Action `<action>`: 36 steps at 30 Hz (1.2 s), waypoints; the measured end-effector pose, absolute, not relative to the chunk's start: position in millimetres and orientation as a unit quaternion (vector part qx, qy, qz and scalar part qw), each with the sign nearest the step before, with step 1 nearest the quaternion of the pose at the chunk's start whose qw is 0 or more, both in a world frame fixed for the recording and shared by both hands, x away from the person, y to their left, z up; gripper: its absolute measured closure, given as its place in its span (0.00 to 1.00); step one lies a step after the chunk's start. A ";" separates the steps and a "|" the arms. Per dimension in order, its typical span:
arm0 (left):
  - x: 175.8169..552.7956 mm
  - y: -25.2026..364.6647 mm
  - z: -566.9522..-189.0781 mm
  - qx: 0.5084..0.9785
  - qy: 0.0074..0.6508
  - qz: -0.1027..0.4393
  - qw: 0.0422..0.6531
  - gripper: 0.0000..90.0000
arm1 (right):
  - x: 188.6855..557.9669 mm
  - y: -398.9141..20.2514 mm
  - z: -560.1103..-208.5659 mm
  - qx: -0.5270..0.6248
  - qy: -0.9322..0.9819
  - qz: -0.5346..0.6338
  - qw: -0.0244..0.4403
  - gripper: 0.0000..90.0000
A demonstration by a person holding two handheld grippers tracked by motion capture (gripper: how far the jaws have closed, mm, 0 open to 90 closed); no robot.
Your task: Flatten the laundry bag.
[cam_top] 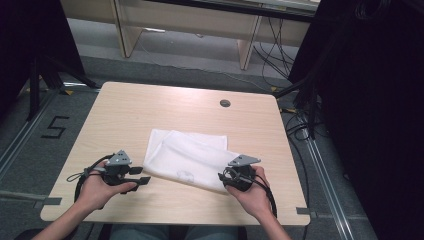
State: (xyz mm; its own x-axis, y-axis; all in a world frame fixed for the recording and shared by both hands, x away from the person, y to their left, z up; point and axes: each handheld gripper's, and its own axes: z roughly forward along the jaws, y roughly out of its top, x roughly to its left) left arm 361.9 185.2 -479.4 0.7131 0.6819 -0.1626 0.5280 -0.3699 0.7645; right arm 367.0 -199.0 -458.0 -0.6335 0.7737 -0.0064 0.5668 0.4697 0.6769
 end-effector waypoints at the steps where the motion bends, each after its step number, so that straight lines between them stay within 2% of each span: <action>1: 362.2 183.3 -479.5 0.820 0.372 0.092 0.426 0.55 | 367.0 -199.0 -458.0 0.398 0.843 0.327 0.158 0.72; 2: 363.2 183.0 -479.4 0.825 0.364 0.091 0.424 0.60 | 366.0 -198.4 -457.4 0.383 0.848 0.329 0.163 0.81; 3: 363.4 181.4 -479.9 0.825 0.366 0.093 0.420 0.60 | 366.0 -198.4 -457.4 0.383 0.848 0.329 0.163 0.81; 6: 365.7 176.7 -482.5 0.828 0.364 0.085 0.418 0.68 | 363.5 -194.9 -457.3 0.370 0.857 0.318 0.167 0.95; 8: 368.8 175.5 -482.6 0.830 0.361 0.096 0.414 0.72 | 360.9 -192.0 -457.6 0.372 0.864 0.304 0.152 1.00; 14: 379.2 175.2 -481.1 0.811 0.385 0.102 0.429 0.91 | 363.8 -188.1 -459.3 0.369 0.880 0.272 0.123 1.00; 16: 380.3 175.0 -482.0 0.814 0.385 0.095 0.425 0.93 | 364.6 -186.8 -462.5 0.368 0.879 0.277 0.126 1.00; 18: 382.0 174.4 -482.1 0.825 0.370 0.089 0.418 0.96 | 363.9 -184.0 -462.4 0.376 0.883 0.258 0.106 1.00; 28: 414.7 159.1 -501.1 0.851 0.371 0.092 0.360 0.95 | 381.5 -180.4 -475.5 0.394 0.885 0.226 0.101 1.00; 36: 425.2 148.8 -505.0 0.855 0.373 0.095 0.346 0.95 | 391.5 -187.4 -480.4 0.403 0.883 0.213 0.112 1.00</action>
State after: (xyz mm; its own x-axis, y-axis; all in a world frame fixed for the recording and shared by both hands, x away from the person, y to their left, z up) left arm 425.2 148.8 -505.0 0.7031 0.7046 -0.0961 0.5730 -0.4813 0.6634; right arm 391.5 -187.4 -480.4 -0.6500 0.7595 -0.0267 0.6642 0.5848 0.4658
